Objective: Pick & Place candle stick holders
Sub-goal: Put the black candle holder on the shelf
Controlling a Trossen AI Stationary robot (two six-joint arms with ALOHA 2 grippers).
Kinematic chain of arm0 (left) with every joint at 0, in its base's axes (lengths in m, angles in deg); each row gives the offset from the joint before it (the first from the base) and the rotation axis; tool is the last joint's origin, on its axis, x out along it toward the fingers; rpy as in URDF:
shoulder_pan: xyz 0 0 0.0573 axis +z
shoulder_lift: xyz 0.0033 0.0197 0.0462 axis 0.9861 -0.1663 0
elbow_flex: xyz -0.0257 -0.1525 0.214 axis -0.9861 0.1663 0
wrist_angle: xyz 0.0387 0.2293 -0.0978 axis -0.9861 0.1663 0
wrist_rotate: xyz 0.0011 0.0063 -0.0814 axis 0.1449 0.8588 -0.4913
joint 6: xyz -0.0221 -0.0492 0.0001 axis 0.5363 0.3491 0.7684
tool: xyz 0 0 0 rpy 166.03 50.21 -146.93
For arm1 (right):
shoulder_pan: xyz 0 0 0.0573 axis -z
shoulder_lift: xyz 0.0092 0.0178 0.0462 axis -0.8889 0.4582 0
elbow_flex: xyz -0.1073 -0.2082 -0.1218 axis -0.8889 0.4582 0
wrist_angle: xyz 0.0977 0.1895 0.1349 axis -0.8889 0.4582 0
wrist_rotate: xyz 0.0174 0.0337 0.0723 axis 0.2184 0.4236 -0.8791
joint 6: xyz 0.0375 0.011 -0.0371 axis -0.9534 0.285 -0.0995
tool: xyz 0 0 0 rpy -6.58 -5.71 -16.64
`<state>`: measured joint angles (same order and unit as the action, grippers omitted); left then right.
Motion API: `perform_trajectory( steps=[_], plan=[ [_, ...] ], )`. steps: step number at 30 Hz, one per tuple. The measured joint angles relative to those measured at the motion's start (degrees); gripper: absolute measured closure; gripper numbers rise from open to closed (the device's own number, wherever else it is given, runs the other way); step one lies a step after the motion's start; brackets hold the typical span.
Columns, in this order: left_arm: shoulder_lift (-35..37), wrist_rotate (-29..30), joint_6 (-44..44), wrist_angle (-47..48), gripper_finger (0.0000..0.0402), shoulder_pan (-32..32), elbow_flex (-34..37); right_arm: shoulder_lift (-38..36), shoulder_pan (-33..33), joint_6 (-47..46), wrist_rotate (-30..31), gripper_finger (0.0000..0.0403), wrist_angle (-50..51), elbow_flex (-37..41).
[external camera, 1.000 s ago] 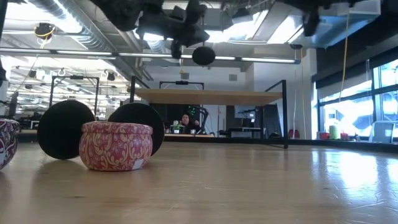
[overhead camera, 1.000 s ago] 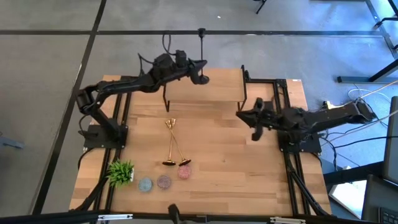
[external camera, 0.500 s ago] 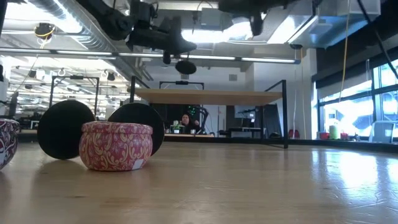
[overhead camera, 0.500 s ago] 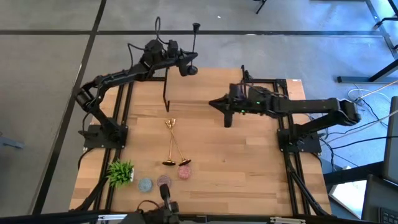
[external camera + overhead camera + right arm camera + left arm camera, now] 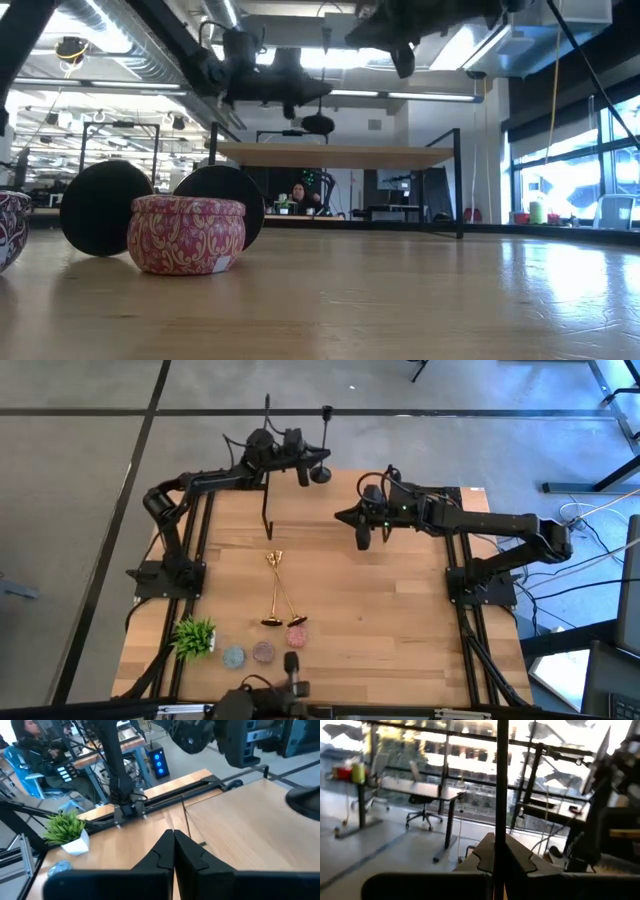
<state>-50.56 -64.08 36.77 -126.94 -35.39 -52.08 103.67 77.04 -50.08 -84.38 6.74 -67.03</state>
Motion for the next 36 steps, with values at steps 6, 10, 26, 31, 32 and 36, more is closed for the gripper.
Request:
perform_trajectory(
  steps=[6,10,26,31,32,36],
  plan=[
    [-6.1,-7.4,-3.0,2.2,0.0393,0.6,-9.3,0.0,3.4,0.4,-3.6,0.0401,0.0,0.0],
    [-11.5,-11.2,-0.3,2.7,0.0393,1.4,-13.9,0.0,4.2,0.4,-5.5,0.0401,0.0,0.0],
    [-14.3,-14.4,-0.2,-2.7,0.0393,1.7,-15.6,-1.0,4.4,-0.1,-8.1,0.0402,2.3,0.0],
    [-15.2,-14.0,0.3,-4.8,0.0393,1.6,-15.6,-1.0,4.4,-0.8,-8.8,0.0402,2.3,0.0],
    [-15.2,-14.0,0.3,-5.0,0.0393,1.5,-15.6,-1.1,4.4,-0.9,-8.8,0.0402,2.4,0.0],
    [-15.2,-14.0,0.3,-5.4,0.0393,1.5,-15.6,-1.3,4.4,-1.2,-8.9,0.0402,2.5,0.0]
  ],
)
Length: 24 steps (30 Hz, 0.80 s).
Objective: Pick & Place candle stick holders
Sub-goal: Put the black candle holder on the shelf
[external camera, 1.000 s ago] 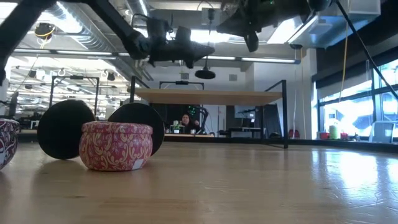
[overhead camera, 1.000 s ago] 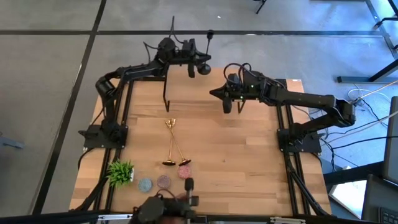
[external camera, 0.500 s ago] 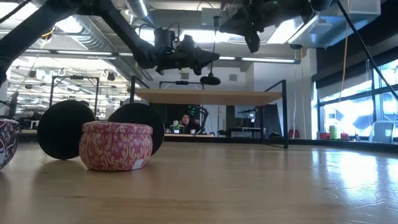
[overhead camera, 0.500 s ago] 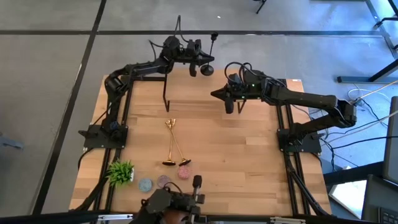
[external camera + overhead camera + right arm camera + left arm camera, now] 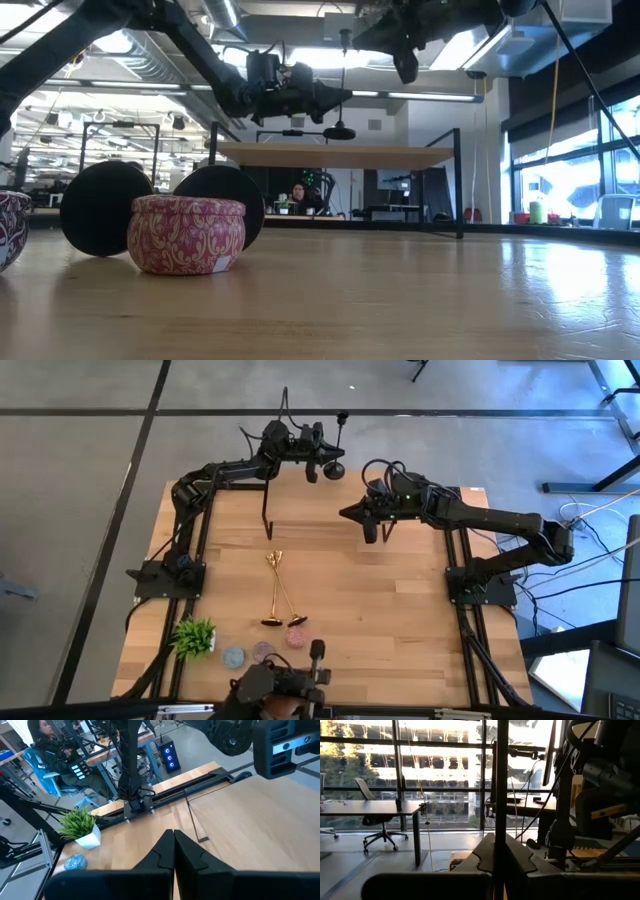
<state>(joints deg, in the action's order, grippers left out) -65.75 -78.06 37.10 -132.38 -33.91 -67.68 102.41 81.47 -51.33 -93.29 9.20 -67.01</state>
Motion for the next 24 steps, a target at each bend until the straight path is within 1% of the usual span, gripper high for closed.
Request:
perform_trajectory(
  steps=[6,11,14,24],
  plan=[
    [0.0,1.2,0.1,-0.1,0.0393,0.1,1.0,-0.1,0.0,-0.7,-0.3,0.0402,0.1,0.0],
    [0.0,2.3,1.7,-2.0,0.0393,0.1,3.9,-0.1,0.7,0.0,2.9,0.0402,-1.2,0.0],
    [0.0,3.0,2.4,-3.0,0.0393,0.0,5.2,-0.1,1.2,0.1,3.3,0.0402,-2.3,0.0],
    [0.0,3.4,2.6,-2.5,0.0390,-0.1,5.2,-0.1,1.1,-0.7,3.3,0.0402,-2.5,0.0]
  ],
)
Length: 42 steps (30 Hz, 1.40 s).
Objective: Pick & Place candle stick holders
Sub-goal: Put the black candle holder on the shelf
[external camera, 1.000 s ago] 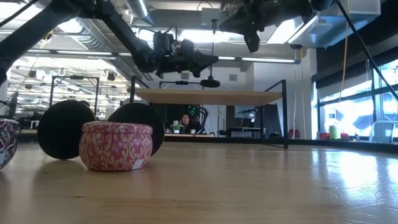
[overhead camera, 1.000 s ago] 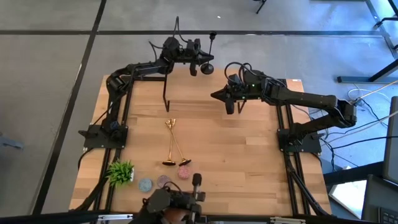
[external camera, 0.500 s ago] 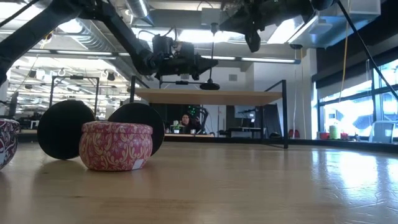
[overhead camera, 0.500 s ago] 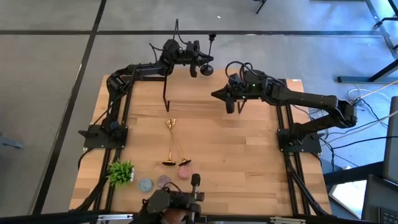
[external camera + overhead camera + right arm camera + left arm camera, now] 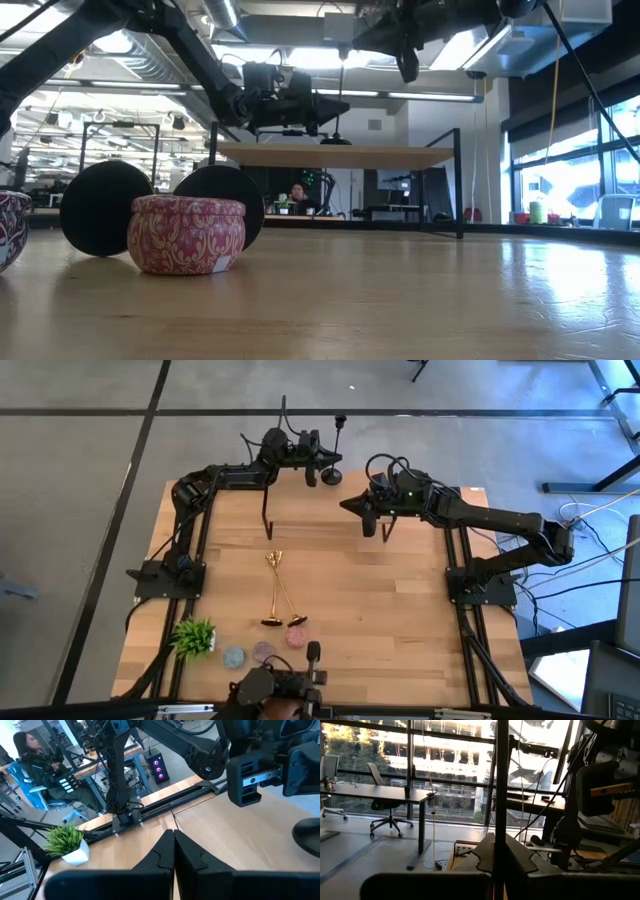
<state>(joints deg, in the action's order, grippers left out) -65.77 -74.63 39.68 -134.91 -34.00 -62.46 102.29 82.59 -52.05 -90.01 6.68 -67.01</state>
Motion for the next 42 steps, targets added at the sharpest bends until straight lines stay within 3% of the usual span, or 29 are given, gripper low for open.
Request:
perform_trajectory(
  steps=[19,42],
  plan=[
    [0.0,1.6,-1.7,4.1,0.0385,-1.0,0.0,0.0,-0.8,0.0,-0.2,0.0402,0.0,0.0],
    [0.0,1.4,4.1,5.5,0.0374,-0.2,0.0,0.0,-0.8,0.0,-0.2,0.0403,0.1,0.0]
  ],
)
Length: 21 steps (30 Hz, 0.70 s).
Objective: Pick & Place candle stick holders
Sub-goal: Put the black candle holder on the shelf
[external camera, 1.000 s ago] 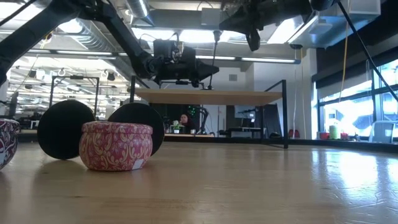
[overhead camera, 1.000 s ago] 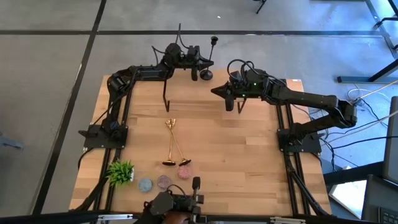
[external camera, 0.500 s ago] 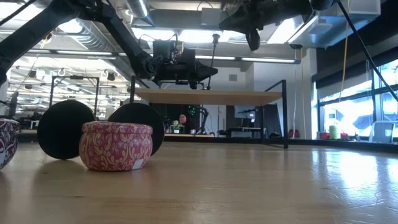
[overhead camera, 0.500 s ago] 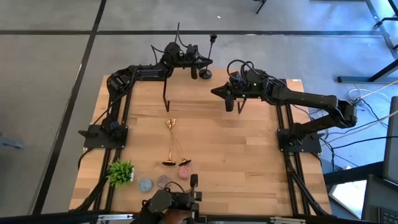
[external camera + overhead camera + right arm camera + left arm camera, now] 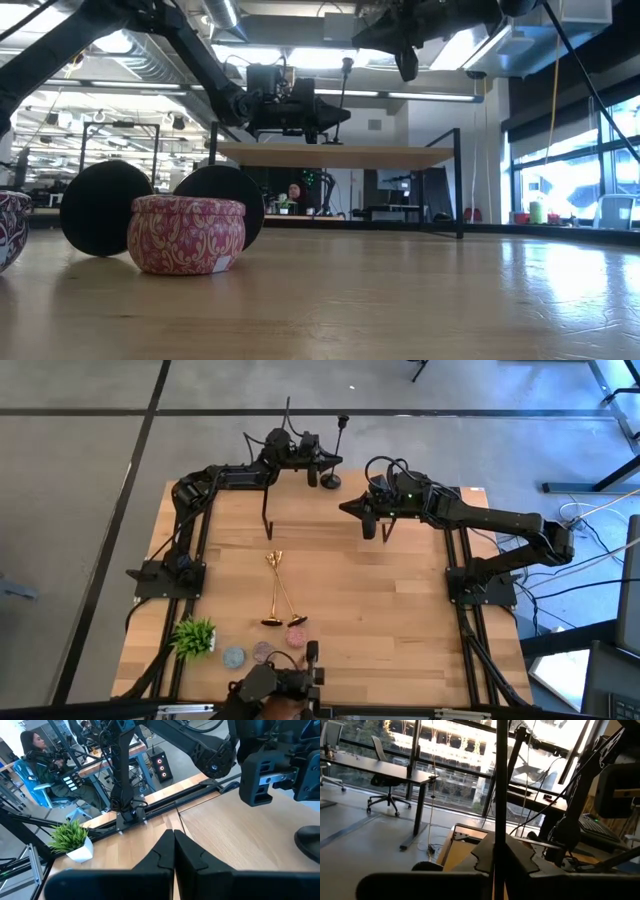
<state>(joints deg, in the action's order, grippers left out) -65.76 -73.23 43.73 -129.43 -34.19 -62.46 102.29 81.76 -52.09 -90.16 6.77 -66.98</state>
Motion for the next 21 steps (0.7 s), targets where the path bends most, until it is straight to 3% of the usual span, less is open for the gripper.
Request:
perform_trajectory(
  steps=[12,21],
  plan=[
    [5.0,4.3,-5.6,16.3,0.0298,0.0,0.0,0.0,0.0,0.0,0.1,0.0403,0.0,0.0],
    [6.9,3.2,-5.1,21.8,0.0278,0.0,0.0,0.0,0.0,-0.7,0.2,0.0403,-0.1,0.0]
  ],
)
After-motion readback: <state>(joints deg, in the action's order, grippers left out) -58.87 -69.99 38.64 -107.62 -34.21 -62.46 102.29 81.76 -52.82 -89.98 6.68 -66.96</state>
